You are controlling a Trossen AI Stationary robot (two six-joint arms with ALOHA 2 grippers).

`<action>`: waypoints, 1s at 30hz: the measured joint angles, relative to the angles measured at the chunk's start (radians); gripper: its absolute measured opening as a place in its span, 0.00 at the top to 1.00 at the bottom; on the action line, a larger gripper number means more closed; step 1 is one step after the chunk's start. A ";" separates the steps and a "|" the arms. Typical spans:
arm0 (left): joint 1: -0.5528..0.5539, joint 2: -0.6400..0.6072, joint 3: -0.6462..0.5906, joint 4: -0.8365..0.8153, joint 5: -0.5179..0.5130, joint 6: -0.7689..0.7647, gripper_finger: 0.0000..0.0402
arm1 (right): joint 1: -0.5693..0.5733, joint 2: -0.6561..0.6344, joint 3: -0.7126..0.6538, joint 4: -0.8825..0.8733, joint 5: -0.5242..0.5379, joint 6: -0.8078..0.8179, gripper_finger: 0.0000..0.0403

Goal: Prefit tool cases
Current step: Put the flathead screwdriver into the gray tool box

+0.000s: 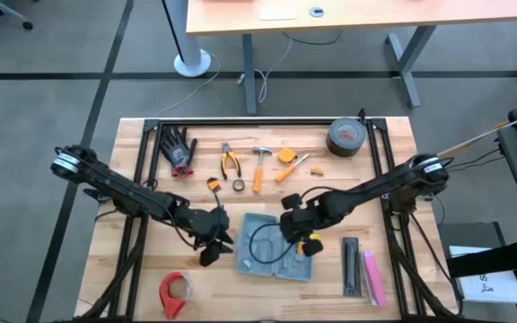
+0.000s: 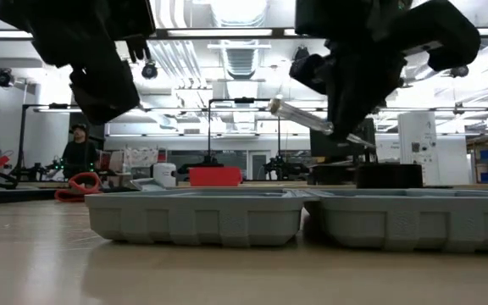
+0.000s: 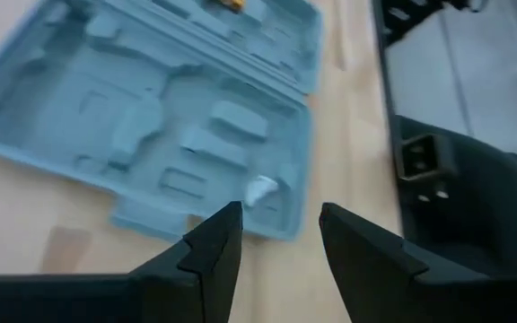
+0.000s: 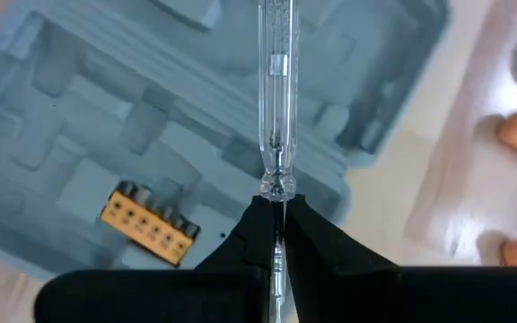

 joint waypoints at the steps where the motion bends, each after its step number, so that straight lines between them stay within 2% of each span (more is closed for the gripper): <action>1: 0.000 -0.009 0.000 -0.001 0.007 -0.001 0.60 | 0.006 0.015 0.011 -0.010 0.000 -0.024 1.00; 9: -0.017 -0.110 0.000 -0.004 0.009 0.014 0.63 | 0.075 0.130 0.091 -0.041 0.000 -0.246 1.00; 14: -0.018 -0.150 0.000 -0.003 0.009 0.016 0.64 | 0.109 0.156 0.122 -0.038 0.027 -0.433 1.00; 17: -0.017 -0.155 0.000 -0.003 0.009 0.016 0.65 | 0.115 0.158 0.131 -0.039 0.085 -0.462 1.00; 22: -0.018 -0.155 0.000 -0.003 0.009 0.012 0.65 | 0.115 0.159 0.133 -0.037 0.093 -0.542 1.00; 30: -0.028 -0.176 0.000 0.000 0.081 0.012 0.64 | 0.121 0.162 0.133 -0.025 0.104 -0.637 1.00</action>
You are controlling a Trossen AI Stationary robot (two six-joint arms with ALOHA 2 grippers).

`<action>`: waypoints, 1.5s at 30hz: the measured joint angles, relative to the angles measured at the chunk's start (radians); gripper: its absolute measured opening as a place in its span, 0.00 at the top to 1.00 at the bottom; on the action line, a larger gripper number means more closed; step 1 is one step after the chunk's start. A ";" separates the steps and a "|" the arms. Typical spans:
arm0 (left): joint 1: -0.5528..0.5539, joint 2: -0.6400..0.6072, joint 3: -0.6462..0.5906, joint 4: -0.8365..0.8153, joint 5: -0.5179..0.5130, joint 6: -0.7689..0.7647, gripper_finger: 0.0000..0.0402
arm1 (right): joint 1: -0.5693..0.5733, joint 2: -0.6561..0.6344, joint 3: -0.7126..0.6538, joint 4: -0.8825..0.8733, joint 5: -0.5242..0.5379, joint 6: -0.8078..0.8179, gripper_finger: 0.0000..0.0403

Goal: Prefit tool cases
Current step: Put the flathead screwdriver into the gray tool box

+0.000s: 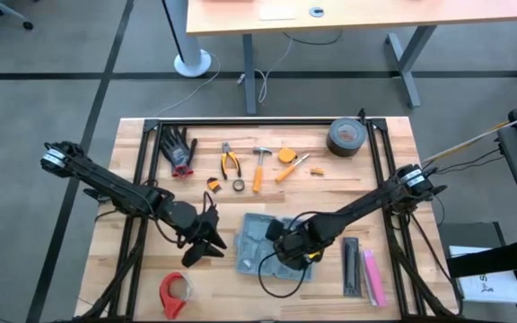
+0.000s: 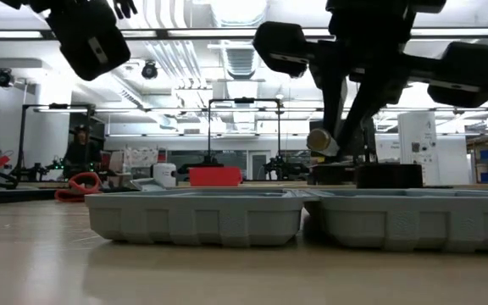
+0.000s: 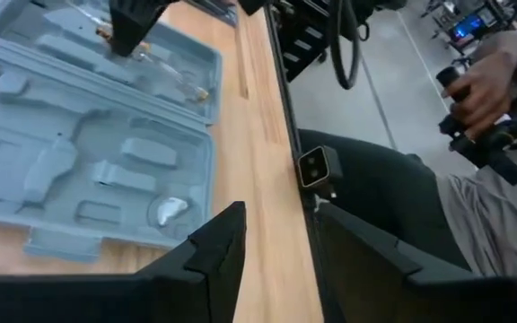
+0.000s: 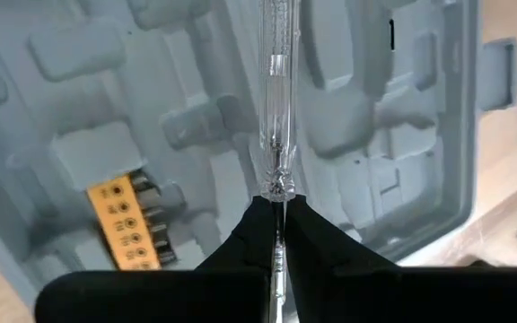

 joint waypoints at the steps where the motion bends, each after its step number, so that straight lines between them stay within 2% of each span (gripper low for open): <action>1: 0.000 -0.005 0.000 -0.001 0.000 0.000 0.63 | 0.001 0.000 0.000 0.000 0.003 -0.013 1.00; 14: 0.000 -0.041 0.000 0.015 0.004 -0.021 0.65 | 0.004 0.037 -0.001 0.007 0.003 -0.166 1.00; 34: 0.000 -0.041 0.000 0.014 0.003 -0.032 0.66 | 0.021 0.058 0.034 0.015 -0.018 -0.210 1.00; 45: -0.004 -0.041 0.000 0.014 0.004 -0.049 0.64 | 0.010 0.058 0.034 0.025 -0.018 -0.210 0.85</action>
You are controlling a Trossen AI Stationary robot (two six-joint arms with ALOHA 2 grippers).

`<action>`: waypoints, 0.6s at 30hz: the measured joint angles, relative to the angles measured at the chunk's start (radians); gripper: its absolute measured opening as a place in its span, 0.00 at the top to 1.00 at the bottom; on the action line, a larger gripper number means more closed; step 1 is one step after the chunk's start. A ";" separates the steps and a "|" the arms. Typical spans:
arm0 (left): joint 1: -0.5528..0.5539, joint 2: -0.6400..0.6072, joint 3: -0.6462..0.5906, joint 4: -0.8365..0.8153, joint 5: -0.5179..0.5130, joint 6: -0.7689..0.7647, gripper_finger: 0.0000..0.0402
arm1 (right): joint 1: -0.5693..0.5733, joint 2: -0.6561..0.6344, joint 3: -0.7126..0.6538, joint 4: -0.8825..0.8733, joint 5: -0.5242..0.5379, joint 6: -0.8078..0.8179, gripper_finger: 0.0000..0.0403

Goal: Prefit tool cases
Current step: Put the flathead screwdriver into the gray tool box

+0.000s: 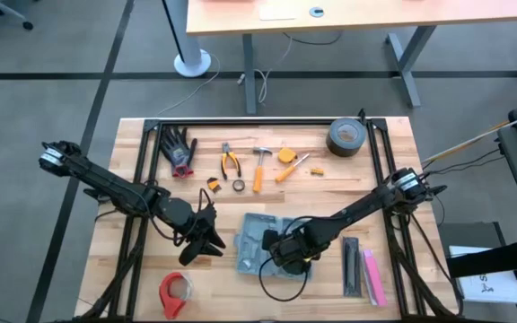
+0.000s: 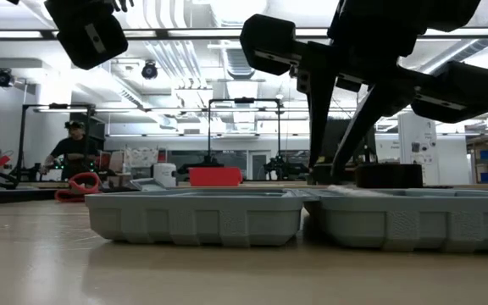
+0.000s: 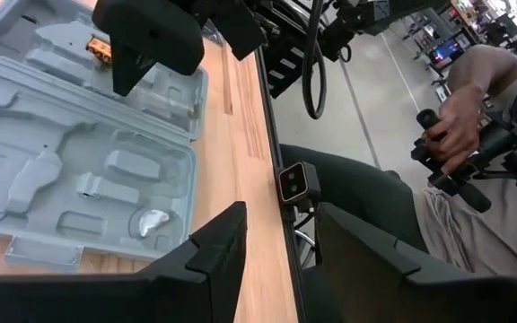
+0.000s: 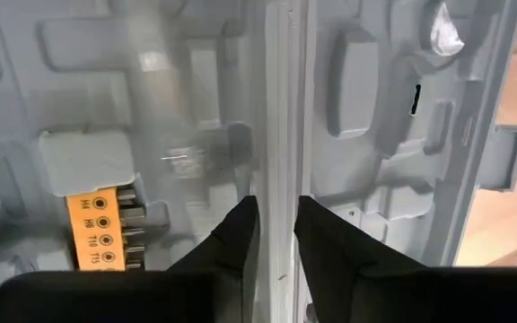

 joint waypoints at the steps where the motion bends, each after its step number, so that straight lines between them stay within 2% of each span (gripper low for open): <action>1: -0.001 0.000 0.000 0.000 0.000 0.000 0.64 | 0.000 0.000 0.000 0.000 0.001 0.000 0.84; 8: -0.001 0.000 0.000 0.000 0.001 -0.001 0.66 | 0.000 -0.002 0.000 -0.017 0.048 0.086 0.84; 12: -0.005 0.000 0.000 -0.001 0.003 -0.001 0.66 | 0.010 -0.009 0.000 -0.076 -0.005 0.149 0.87; 18: -0.005 0.000 0.000 -0.001 0.012 0.007 0.64 | 0.048 -0.003 -0.001 -0.087 -0.055 0.137 0.89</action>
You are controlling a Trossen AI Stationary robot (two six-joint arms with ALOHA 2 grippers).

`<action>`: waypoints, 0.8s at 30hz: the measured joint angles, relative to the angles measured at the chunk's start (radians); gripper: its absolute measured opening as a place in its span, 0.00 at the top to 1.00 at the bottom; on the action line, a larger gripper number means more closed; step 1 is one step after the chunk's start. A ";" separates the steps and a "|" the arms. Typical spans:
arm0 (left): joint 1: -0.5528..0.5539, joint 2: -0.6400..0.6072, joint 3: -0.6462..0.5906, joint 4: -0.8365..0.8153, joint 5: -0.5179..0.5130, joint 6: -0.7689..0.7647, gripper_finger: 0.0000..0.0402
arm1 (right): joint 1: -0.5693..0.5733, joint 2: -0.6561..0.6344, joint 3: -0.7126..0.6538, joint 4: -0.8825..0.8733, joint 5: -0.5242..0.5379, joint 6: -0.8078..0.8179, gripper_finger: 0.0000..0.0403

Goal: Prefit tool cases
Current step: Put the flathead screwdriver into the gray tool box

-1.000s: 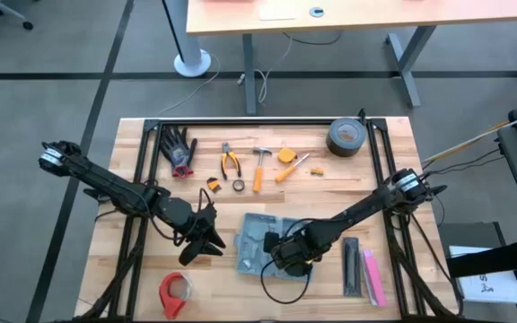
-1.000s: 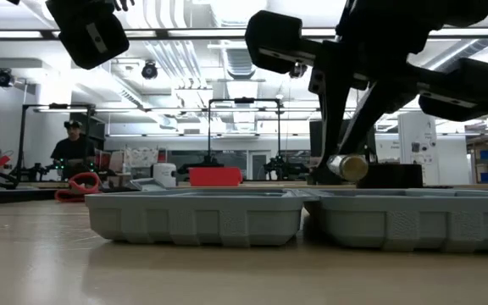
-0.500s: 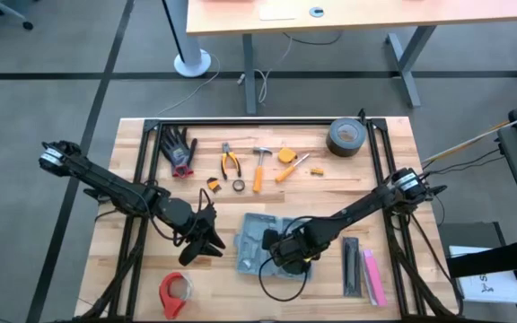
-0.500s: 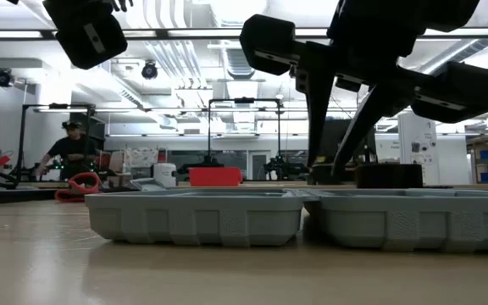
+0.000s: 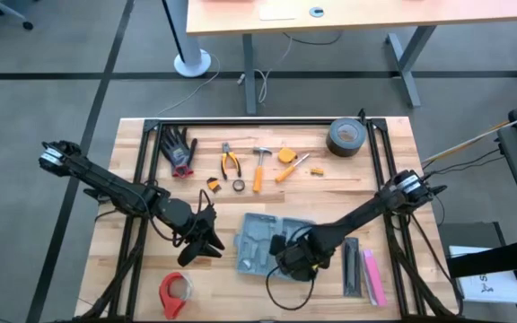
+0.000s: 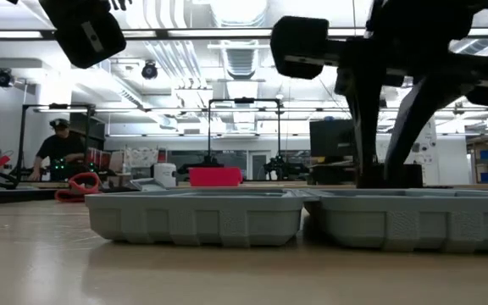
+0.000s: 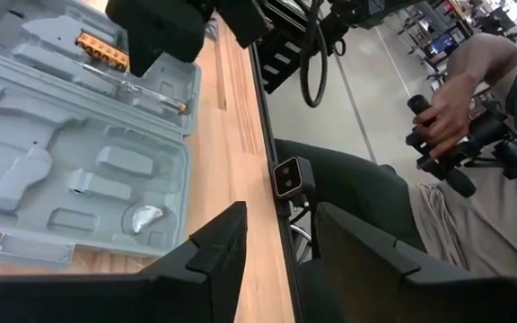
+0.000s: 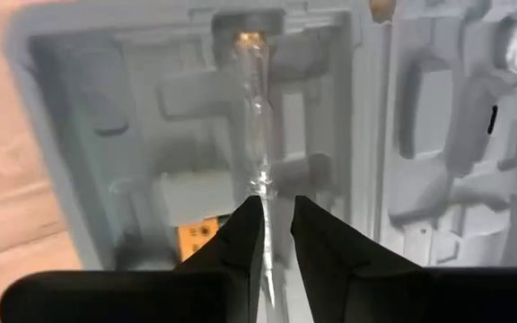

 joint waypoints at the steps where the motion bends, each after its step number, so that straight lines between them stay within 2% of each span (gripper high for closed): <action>1: 0.000 0.000 0.000 0.000 0.000 0.000 0.64 | 0.000 0.003 0.000 0.004 -0.009 0.006 0.89; 16: 0.000 -0.001 0.000 -0.001 0.000 -0.005 0.66 | -0.008 0.084 0.003 0.060 -0.070 0.012 0.86; 20: -0.003 -0.001 0.000 0.000 0.001 -0.012 0.65 | -0.023 0.097 0.005 0.077 -0.119 0.034 0.88; 24: -0.007 -0.001 0.000 -0.001 0.001 -0.013 0.64 | -0.023 0.094 0.005 0.090 -0.111 0.057 0.93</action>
